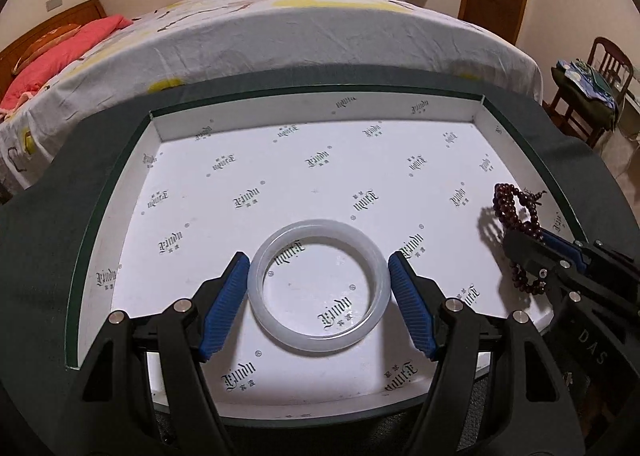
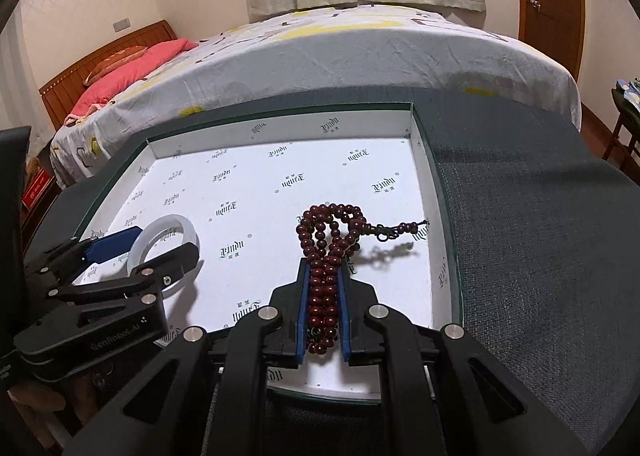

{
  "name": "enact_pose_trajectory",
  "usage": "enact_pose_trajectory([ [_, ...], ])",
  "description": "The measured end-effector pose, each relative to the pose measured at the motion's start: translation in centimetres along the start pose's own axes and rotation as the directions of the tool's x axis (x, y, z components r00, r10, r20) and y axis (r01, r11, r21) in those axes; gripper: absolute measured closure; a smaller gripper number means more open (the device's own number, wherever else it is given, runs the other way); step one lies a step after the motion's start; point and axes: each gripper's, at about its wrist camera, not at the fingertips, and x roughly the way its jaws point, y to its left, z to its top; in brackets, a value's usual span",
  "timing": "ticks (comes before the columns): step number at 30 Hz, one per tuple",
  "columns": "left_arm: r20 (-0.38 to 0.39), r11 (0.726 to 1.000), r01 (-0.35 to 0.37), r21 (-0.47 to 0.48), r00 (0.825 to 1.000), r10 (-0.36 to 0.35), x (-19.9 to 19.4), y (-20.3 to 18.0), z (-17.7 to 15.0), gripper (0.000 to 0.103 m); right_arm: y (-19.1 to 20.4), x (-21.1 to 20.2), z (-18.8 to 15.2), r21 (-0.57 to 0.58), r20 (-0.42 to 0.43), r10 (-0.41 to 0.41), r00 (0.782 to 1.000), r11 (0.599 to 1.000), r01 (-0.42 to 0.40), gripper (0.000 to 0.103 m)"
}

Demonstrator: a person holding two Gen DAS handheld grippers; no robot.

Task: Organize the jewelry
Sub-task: 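Carry the bangle with the left tool into the box while the right tool carries the beads there, then open both tools to release bangle and beads in the box, then withdraw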

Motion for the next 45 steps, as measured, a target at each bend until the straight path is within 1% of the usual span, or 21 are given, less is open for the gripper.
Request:
enact_pose_trajectory([
  [3, 0.013, 1.0, 0.008, 0.023, 1.0, -0.008, -0.2, -0.5, 0.1, 0.025, 0.2, 0.1, 0.0, -0.012, -0.006, -0.005, 1.0, 1.0, 0.005, 0.088],
  [5, 0.02, 1.0, 0.002, 0.03, 1.0, -0.002, -0.3, -0.8, 0.1, 0.024, 0.3, 0.0, -0.1, -0.022, -0.006, 0.006, 1.0, 1.0, -0.006, 0.082],
  [7, 0.025, 1.0, 0.002, 0.024, 1.0, -0.003, -0.5, -0.8, 0.2, 0.023, 0.5, 0.0, -0.1, -0.03, -0.004, 0.018, 1.0, 0.999, -0.018, 0.073],
  [8, 0.031, 1.0, -0.007, 0.015, 1.0, 0.007, -0.6, -0.6, 0.2, 0.023, 0.6, -0.1, -0.1, -0.03, -0.003, 0.025, 1.0, 0.999, -0.025, 0.071],
  [10, 0.045, 1.0, -0.005, -0.005, 0.999, 0.006, -1.1, -0.2, 0.4, 0.022, 0.7, -0.3, -0.1, -0.023, 0.006, 0.042, 0.999, 0.999, -0.041, 0.064],
  [11, 0.056, 1.0, -0.003, -0.019, 0.998, 0.004, -1.5, 0.2, 0.5, 0.02, 0.8, -0.5, -0.1, -0.021, 0.01, 0.045, 0.999, 0.999, -0.045, 0.062],
  [12, 0.068, 0.999, -0.002, -0.032, 0.998, 0.004, -2.0, 0.5, 0.6, 0.019, 0.8, -0.8, 0.0, -0.017, 0.017, 0.044, 0.999, 0.999, -0.044, 0.058],
  [13, 0.083, 0.999, 0.001, -0.042, 0.997, 0.002, -2.5, 0.9, 0.7, 0.018, 0.8, -1.2, 0.0, -0.01, 0.03, 0.033, 0.999, 0.999, -0.032, 0.047],
  [15, 0.118, 0.998, 0.006, -0.059, 0.993, 0.001, -3.8, 1.5, 0.6, 0.016, 0.7, -2.3, 0.2, 0.007, 0.065, 0.035, 0.997, 0.999, -0.035, 0.04],
  [19, 0.178, 0.997, -0.011, -0.074, 0.984, 0.024, -7.0, 2.5, 0.0, 0.016, 1.1, -4.6, 0.0, 0.005, 0.106, 0.035, 0.994, 0.999, -0.036, 0.04],
  [24, 0.237, 0.993, -0.052, -0.102, 0.969, 0.075, -11.2, 3.8, -2.2, 0.016, 2.3, -7.9, -1.9, -0.001, 0.146, 0.044, 0.988, 0.999, -0.044, 0.04],
  [27, 0.251, 0.99, -0.071, -0.12, 0.963, 0.099, -13.3, 4.5, -3.9, 0.016, 3.1, -9.1, -3.6, -0.002, 0.14, 0.065, 0.988, 0.998, -0.065, 0.04],
  [33, 0.264, 0.978, -0.151, -0.141, 0.947, 0.184, -17.1, 5.8, -8.3, 0.016, 5.0, -10.4, -7.1, -0.029, 0.111, 0.116, 0.987, 0.993, -0.113, 0.04],
  [36, 0.255, 0.974, -0.166, -0.152, 0.946, 0.201, -18.4, 6.3, -10.5, 0.016, 5.9, -10.4, -8.8, -0.044, 0.08, 0.13, 0.988, 0.991, -0.127, 0.04],
  [39, 0.23, 0.97, -0.171, -0.171, 0.951, 0.208, -19.1, 6.8, -12.5, 0.016, 6.4, -10.4, -9.9, -0.048, 0.061, 0.137, 0.989, 0.99, -0.134, 0.04],
  [45, 0.184, 0.963, -0.18, -0.199, 0.959, 0.217, -19.3, 7.8, -15.3, 0.016, 7.4, -10.1, -11.2, -0.073, 0.044, 0.126, 0.991, 0.99, -0.123, 0.04],
])
